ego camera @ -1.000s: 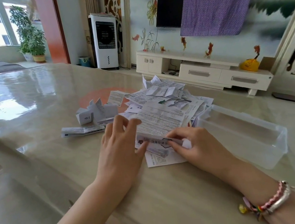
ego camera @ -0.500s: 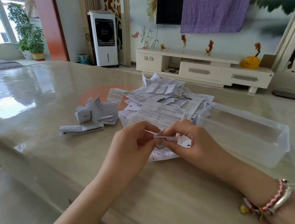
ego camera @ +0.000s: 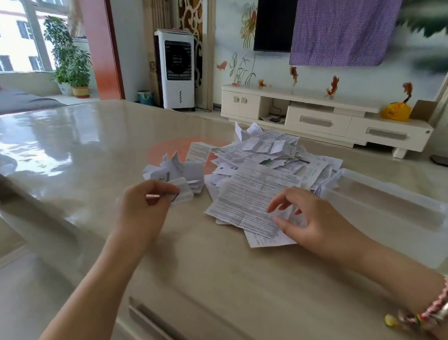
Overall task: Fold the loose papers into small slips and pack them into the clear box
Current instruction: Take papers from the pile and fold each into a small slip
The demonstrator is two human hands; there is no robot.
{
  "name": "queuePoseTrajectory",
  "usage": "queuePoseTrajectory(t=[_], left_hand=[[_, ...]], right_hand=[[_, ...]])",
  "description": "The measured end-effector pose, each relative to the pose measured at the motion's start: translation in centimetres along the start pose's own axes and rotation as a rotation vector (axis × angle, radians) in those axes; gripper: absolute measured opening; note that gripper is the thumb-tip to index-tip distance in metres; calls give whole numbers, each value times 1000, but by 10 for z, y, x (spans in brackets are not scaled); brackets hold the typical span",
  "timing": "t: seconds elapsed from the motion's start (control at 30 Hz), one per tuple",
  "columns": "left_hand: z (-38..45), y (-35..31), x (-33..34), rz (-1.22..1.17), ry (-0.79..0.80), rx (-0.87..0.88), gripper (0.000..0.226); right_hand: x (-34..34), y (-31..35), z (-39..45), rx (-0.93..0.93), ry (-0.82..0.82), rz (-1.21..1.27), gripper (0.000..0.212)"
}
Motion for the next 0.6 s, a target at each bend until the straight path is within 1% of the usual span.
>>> queuePoseTrajectory(t=[0.07, 0.13, 0.23, 0.33, 0.5, 0.6], left_hand=[[3, 5, -18, 13, -47, -20, 18], [8, 8, -29, 47, -76, -16, 19], [18, 12, -40, 84, -126, -19, 21], [33, 20, -40, 141, -153, -46, 27], [58, 43, -31, 271, -135, -138, 31], [69, 49, -27, 414, -130, -179, 31]], right_hand=[[5, 3, 9, 16, 53, -24, 16], [10, 5, 21, 27, 97, -56, 15], [21, 10, 42, 44, 134, -108, 21], [32, 11, 64, 66, 128, -128, 23], [44, 9, 93, 122, 75, -162, 24], [46, 3, 105, 145, 59, -205, 29]])
Point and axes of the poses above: each hand's wrist, its own z-axis towards the middle knuckle, its own x-axis out of the palm, y = z × x, the point moved 9 cm from there along z, towards the middle knuckle, and after that the axes turned 8 degrees about -x, right-handed, at the moved point
